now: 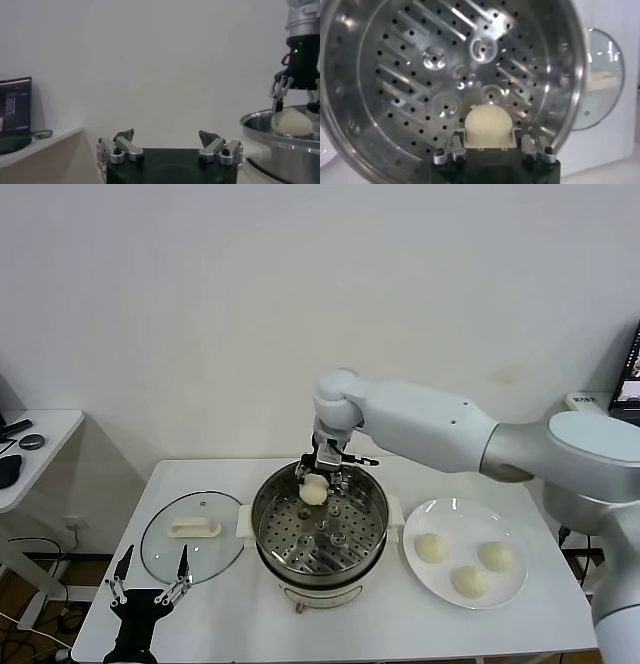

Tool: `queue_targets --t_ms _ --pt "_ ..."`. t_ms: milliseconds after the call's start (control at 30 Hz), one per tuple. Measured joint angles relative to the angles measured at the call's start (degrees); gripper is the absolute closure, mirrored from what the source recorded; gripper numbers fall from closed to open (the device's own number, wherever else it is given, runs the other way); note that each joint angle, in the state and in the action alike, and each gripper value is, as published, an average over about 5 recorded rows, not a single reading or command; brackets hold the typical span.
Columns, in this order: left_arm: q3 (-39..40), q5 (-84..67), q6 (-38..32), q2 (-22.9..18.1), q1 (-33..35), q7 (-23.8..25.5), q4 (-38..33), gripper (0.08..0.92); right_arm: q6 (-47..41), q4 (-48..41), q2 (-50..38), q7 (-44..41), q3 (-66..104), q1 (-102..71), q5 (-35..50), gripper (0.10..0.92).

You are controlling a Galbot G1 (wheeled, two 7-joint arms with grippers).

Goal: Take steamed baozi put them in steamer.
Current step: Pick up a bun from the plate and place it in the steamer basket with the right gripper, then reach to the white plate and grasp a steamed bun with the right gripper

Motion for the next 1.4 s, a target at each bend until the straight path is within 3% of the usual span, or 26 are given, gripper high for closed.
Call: queue_targets --t_ms 300,500,900,1133,1400 --pt "0.06 -0.10 0.02 -0.06 -0.27 -0.03 0.03 0.177 0.12 0.49 -1.01 0.59 -0.06 0.86 1.64 0.211" --pt "0.02 -0.56 0.31 0.26 -0.57 0.01 -0.33 0.177 -8.53 7.06 -6.49 -0.75 -1.70 6.14 10.29 0.203" --pt "-0.71 -2.36 2.33 1.93 -1.91 0.14 -0.73 0.177 -39.27 25.42 -29.49 0.18 -6.59 12.99 23.24 0.203" --pt "-0.83 -2.42 2.89 2.37 -2.64 0.32 -0.56 0.177 -50.48 30.86 -40.10 1.98 -7.66 9.78 24.95 0.203" --pt "-1.49 -2.37 3.09 2.39 -2.97 0.52 -0.29 0.177 -54.53 30.96 -44.08 2.17 -4.06 0.60 21.86 0.203"
